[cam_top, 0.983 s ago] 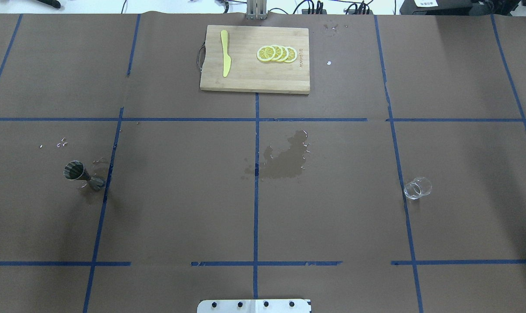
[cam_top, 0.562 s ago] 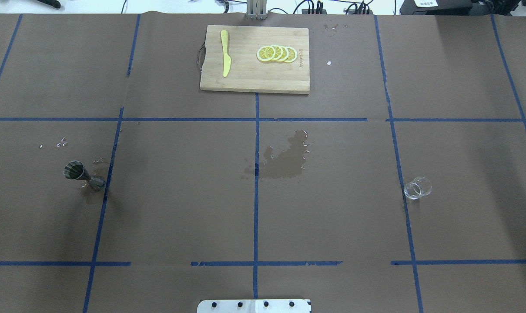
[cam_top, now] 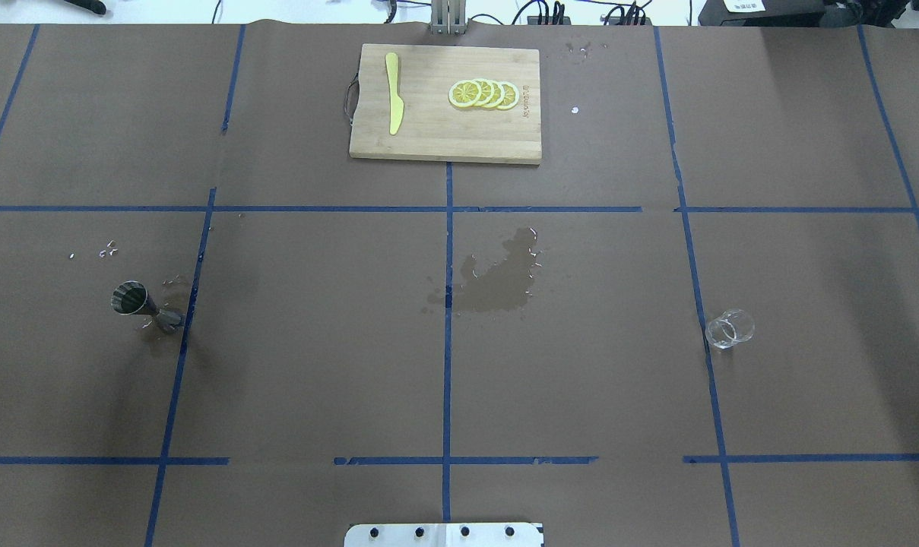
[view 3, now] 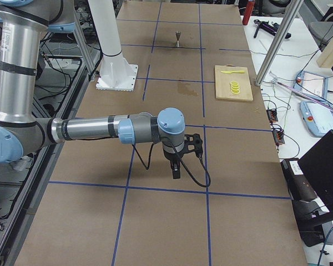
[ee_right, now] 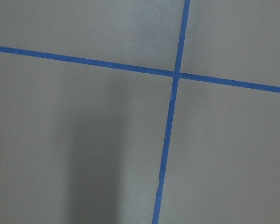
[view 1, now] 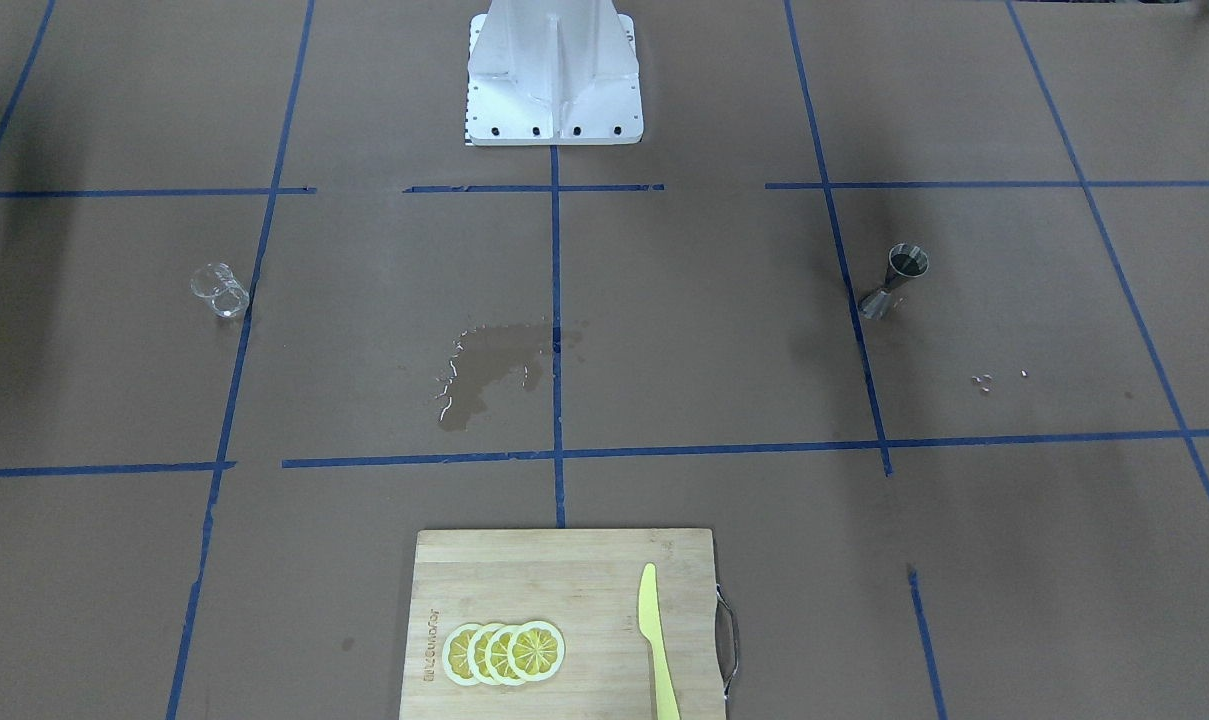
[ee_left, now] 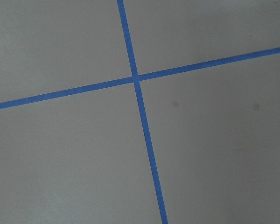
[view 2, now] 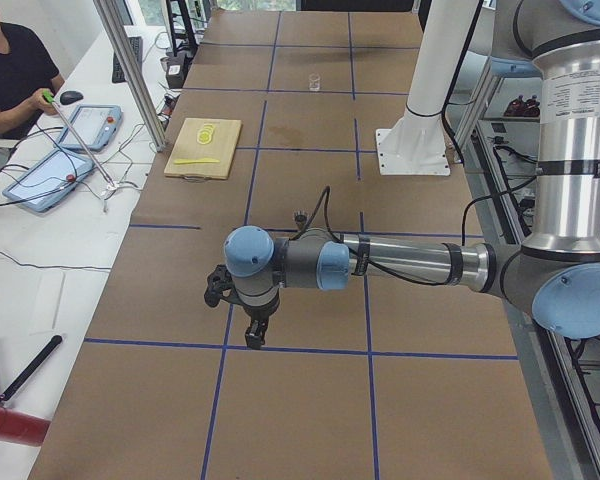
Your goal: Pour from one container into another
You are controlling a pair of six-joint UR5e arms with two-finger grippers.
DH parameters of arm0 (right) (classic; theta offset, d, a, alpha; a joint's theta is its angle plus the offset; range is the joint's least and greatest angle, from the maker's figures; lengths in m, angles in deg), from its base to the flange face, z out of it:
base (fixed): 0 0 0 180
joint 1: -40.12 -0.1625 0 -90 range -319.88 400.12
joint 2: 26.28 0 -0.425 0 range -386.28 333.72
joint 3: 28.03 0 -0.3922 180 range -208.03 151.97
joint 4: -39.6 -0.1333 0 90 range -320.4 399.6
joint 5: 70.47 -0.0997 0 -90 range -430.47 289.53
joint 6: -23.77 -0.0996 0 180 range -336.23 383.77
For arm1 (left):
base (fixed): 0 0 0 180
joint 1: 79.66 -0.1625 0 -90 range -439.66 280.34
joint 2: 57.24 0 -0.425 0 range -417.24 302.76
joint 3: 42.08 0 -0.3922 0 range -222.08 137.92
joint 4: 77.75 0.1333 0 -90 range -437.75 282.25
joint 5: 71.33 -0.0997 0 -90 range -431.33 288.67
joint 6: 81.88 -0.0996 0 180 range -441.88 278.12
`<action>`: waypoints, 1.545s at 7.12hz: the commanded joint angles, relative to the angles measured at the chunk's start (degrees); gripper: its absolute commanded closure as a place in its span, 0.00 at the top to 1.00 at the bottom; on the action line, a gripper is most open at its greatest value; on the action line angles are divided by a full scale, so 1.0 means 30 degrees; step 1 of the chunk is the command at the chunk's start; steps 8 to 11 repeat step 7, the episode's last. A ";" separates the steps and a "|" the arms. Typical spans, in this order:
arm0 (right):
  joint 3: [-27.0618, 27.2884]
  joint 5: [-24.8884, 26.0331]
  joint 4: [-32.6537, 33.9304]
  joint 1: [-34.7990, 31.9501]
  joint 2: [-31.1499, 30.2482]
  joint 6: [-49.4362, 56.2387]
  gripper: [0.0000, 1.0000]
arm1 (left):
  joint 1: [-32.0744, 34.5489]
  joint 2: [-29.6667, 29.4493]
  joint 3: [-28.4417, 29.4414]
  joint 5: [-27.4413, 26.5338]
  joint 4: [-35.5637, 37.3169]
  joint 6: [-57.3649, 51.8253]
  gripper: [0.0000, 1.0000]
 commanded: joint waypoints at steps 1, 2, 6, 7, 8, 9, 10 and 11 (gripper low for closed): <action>-0.0022 -0.0152 -0.0029 0.0250 0.0006 -0.0011 1.00 | -0.0021 -0.0085 0.0340 -0.0016 -0.0293 0.0015 1.00; -0.0109 -0.0124 -0.0029 0.0251 0.0035 -0.0011 1.00 | -0.0022 -0.0261 0.0431 -0.0133 -0.0207 0.0044 1.00; -0.1426 -0.0152 -0.0029 0.0514 0.1208 0.0018 1.00 | 0.1531 -0.0291 0.1605 -0.0133 -0.0205 0.0073 1.00; -0.1399 -0.0095 -0.0029 0.0630 0.1237 0.0018 1.00 | 0.1502 -0.0379 0.1546 -0.0163 -0.0206 0.0044 1.00; -0.1399 -0.0095 -0.0029 0.0630 0.1237 0.0018 1.00 | 0.1502 -0.0379 0.1546 -0.0163 -0.0206 0.0044 1.00; -0.1399 -0.0095 -0.0029 0.0630 0.1237 0.0018 1.00 | 0.1502 -0.0379 0.1546 -0.0163 -0.0206 0.0044 1.00; -0.1399 -0.0095 -0.0029 0.0630 0.1237 0.0018 1.00 | 0.1502 -0.0379 0.1546 -0.0163 -0.0206 0.0044 1.00; -0.1399 -0.0095 -0.0029 0.0630 0.1237 0.0018 1.00 | 0.1502 -0.0379 0.1546 -0.0163 -0.0206 0.0044 1.00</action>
